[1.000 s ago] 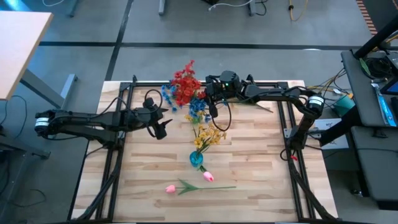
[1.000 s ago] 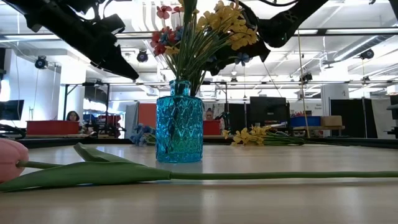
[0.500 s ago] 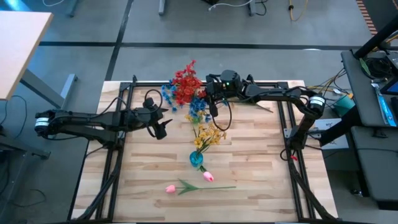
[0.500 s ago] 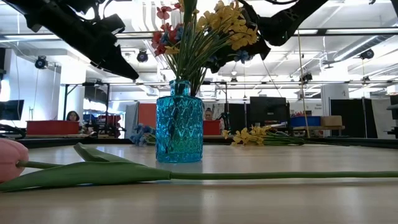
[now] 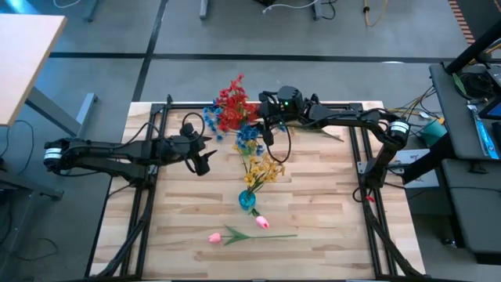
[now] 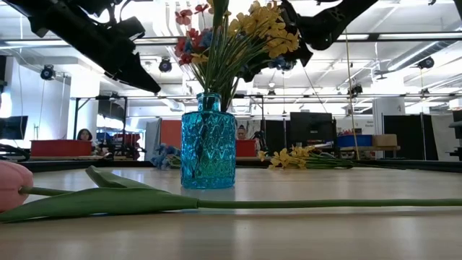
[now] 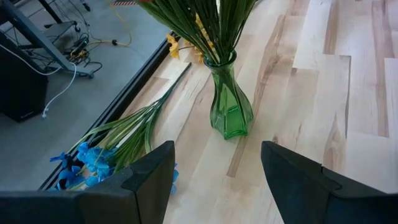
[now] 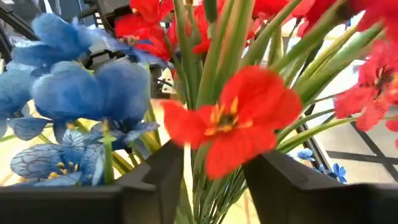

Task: Sort flowers into vase by color
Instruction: Put the red flowers into the green vase

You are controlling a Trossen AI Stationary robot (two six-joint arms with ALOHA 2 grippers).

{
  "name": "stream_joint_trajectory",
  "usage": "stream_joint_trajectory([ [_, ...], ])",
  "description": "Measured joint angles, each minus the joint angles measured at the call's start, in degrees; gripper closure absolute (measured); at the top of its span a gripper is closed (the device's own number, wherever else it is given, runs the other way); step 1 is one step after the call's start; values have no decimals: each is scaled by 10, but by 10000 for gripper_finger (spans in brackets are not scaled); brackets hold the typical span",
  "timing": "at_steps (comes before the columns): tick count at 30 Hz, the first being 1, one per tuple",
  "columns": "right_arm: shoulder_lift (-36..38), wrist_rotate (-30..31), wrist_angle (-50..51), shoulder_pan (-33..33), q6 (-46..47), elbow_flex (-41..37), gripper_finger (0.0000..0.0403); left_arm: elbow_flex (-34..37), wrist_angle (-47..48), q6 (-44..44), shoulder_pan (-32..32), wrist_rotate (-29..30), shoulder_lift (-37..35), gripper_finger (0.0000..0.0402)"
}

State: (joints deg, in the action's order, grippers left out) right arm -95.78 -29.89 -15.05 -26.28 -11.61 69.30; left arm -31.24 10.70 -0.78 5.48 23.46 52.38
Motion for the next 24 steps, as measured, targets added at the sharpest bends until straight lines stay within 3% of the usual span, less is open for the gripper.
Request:
stream_joint_trajectory([
  [5,0,1,-2,0,4,18,223,0,0,0,0,0,0,178],
  [10,0,3,16,0,21,38,234,0,1,0,0,0,0,178],
  [14,0,9,52,0,20,48,275,0,1,0,0,0,0,178],
  [20,0,14,72,0,14,48,375,0,1,0,0,0,0,178],
  [24,0,14,79,1,11,48,387,0,1,0,0,0,0,178],
])
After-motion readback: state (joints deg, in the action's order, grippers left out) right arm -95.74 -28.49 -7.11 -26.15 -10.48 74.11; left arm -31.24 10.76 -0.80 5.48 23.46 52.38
